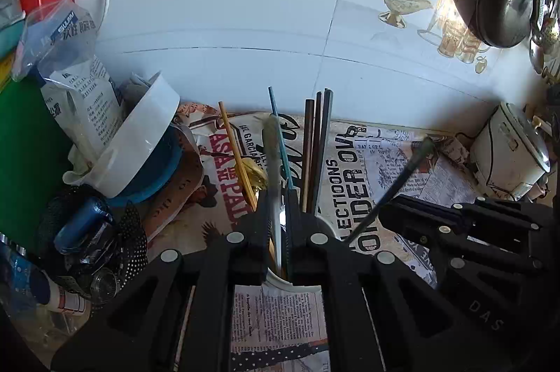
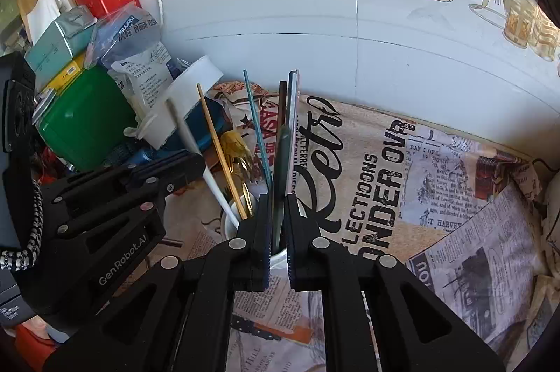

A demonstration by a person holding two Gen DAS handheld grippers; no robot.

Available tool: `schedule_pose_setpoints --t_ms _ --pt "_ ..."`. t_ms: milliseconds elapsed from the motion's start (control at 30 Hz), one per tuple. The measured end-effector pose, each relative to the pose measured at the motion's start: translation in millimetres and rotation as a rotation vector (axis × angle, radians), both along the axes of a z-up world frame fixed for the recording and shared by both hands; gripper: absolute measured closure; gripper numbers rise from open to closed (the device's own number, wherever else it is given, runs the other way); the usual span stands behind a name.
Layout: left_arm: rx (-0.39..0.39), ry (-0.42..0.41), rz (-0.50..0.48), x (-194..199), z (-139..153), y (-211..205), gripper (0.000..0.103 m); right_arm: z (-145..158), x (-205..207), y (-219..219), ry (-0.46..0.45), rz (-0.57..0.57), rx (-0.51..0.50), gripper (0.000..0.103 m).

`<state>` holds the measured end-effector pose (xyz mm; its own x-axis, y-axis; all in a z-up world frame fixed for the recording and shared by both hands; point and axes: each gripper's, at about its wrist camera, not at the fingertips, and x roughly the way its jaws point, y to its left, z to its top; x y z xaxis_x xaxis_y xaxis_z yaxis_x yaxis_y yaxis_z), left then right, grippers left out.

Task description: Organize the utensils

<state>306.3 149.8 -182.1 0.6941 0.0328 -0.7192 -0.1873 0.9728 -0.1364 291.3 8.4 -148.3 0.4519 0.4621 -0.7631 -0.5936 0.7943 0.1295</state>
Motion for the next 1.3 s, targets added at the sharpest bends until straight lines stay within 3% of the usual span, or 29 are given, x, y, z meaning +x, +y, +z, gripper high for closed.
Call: schedule_pose_setpoints --t_ms 133,300,467,700,800,867,900,967,1100,1133,1233,1300 --pt "0.017 -0.015 0.013 -8 12 -8 0.089 14 -7 -14 -0.022 0.020 0.023 0.083" --pt "0.043 -0.084 0.046 -33 46 -27 0.077 48 -25 -48 -0.117 0.037 0.048 0.083" --pt "0.053 -0.206 0.075 -77 93 -56 0.074 90 -53 -88 -0.206 0.072 0.123 0.083" --pt "0.105 -0.403 0.058 -155 157 -93 0.067 147 -126 -132 -0.371 0.119 0.242 0.083" --pt "0.145 -0.480 0.029 -192 173 -105 0.059 160 -161 -142 -0.441 0.105 0.269 0.083" --pt "0.184 -0.520 0.027 -216 180 -111 0.048 164 -182 -145 -0.471 0.084 0.279 0.082" --pt "0.198 -0.535 0.026 -225 182 -113 0.045 163 -192 -148 -0.483 0.075 0.285 0.078" --pt "0.218 -0.554 0.020 -243 183 -115 0.027 163 -204 -148 -0.499 0.058 0.289 0.067" --pt "0.219 -0.574 -0.001 -274 182 -114 0.010 159 -231 -148 -0.552 0.002 0.287 0.047" --pt "0.226 -0.581 0.003 -280 181 -114 0.004 158 -237 -147 -0.564 -0.011 0.285 0.037" --pt "0.239 -0.592 0.020 -296 176 -111 0.001 156 -253 -151 -0.579 -0.043 0.307 0.010" --pt "0.229 -0.587 0.015 -303 173 -107 0.001 156 -264 -154 -0.599 -0.064 0.325 0.004"
